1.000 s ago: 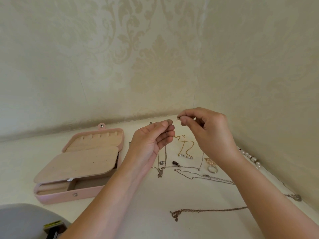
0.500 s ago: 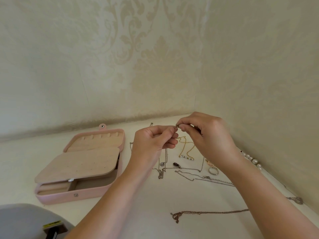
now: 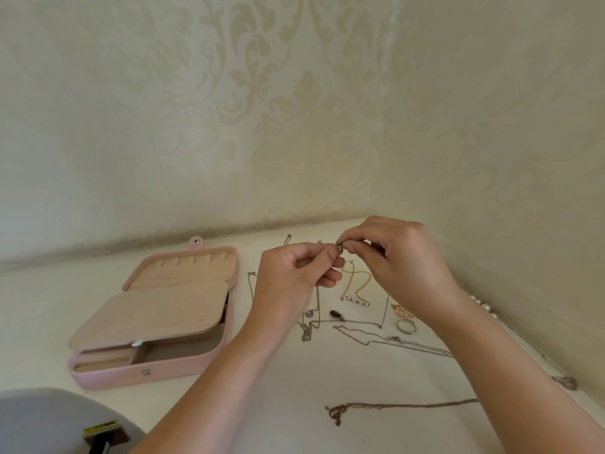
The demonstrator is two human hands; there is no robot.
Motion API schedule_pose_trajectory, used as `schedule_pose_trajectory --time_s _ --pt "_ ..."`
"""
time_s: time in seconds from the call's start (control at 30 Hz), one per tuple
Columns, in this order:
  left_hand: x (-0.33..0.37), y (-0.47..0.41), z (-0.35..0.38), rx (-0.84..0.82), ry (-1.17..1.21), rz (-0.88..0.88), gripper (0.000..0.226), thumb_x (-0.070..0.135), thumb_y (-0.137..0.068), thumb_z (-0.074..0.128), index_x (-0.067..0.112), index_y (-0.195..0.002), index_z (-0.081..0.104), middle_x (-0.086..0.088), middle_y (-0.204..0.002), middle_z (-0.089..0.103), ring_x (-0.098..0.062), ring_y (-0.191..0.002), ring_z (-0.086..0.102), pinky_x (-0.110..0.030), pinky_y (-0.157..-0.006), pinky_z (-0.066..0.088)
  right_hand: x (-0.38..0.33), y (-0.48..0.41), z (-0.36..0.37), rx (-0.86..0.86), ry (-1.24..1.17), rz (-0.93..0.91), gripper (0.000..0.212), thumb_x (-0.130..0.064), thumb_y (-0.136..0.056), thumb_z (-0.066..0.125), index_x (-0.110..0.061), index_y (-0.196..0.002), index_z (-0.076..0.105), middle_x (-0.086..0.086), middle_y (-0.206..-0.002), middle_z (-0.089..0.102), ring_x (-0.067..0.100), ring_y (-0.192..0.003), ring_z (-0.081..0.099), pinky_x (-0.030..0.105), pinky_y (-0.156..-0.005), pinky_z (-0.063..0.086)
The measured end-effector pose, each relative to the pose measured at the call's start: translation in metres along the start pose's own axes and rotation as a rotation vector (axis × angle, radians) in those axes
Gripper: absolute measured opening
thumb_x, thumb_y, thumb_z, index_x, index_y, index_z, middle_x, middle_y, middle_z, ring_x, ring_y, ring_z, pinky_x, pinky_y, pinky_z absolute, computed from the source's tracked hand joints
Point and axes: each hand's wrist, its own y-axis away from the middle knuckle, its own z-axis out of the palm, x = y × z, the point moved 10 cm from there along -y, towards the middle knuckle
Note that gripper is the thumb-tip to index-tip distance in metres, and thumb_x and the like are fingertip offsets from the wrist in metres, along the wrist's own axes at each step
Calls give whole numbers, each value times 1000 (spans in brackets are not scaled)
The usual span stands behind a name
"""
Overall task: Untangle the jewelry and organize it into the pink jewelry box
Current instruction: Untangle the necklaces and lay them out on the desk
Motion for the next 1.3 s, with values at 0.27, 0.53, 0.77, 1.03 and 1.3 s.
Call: schedule_pose_trajectory --time_s 0.27,0.53,0.77,1.03,1.3 --pt "2 0 0 4 -58 43 15 5 -85 63 14 -78 72 2 -64 70 -9 -55 63 -18 -55 50 4 -1 0 -14 -3 34 10 -10 -83 66 -15 -79 74 -14 -67 58 -7 -60 50 3 -58 33" --pt "5 3 -1 33 -137 98 12 9 -86 65 17 -83 73 3 -68 71 -8 -56 63 -17 -57 49 6 0 1 18 66 42 14 -19 -81 60 -16 -77 73 -7 -68 65 -10 -51 40 7 -57 36" --pt "4 1 -6 60 -99 72 11 9 -87 63 13 -85 73 2 -69 71 -9 -56 63 -19 -56 50 8 0 -8 62 44 80 9 -13 -83 67 -17 -79 74 -11 -69 63 -3 -58 49 4 -59 36" --pt "-3 -1 -6 55 -78 11 15 6 -87 62 14 -79 72 3 -65 70 -8 -55 62 -19 -56 50 2 -1 6 -15 84 7 15 -17 -83 59 -15 -77 73 -8 -66 62 -3 -54 43 8 -57 36" --pt "0 1 -5 63 -152 24 14 6 -84 65 15 -74 71 5 -58 67 -6 -49 60 -16 -50 47 3 0 9 -42 90 11 16 -18 -82 59 -15 -78 74 -7 -64 62 -5 -52 42 4 -58 34"
